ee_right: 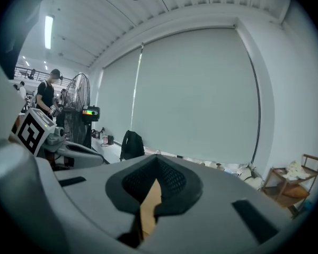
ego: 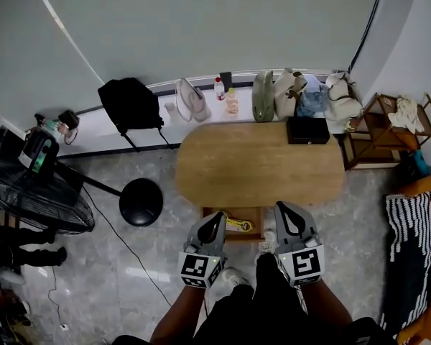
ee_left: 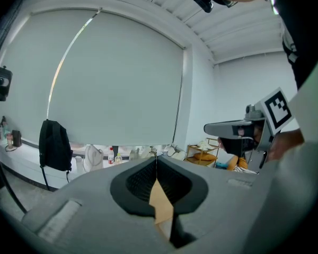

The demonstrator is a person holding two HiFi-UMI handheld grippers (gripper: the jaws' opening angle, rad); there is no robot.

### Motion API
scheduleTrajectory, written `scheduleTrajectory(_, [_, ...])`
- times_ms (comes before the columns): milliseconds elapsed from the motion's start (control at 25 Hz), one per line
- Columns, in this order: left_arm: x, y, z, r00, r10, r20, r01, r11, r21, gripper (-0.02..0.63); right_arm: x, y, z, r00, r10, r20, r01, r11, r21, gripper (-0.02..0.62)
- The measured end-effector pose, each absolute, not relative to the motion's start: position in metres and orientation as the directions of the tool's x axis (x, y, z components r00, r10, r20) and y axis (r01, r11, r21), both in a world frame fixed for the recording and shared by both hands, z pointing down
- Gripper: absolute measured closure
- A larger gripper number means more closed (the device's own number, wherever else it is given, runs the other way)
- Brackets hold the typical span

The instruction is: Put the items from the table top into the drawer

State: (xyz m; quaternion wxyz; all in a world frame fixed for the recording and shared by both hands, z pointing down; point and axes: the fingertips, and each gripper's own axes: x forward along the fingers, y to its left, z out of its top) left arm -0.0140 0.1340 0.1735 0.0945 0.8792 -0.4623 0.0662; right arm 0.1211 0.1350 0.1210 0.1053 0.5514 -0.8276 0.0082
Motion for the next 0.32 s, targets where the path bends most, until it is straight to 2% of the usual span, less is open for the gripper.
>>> scheduleTrajectory(320, [-0.0151, 0.1316, 0.1765, 0.567, -0.799, 0.199, -0.823, -0.556, 0.116, 0.588, 0.1265, 0.1391, 0.1232, -0.356, -0.912, 0.203, -0.916, 0.384, 0.118, 0.6])
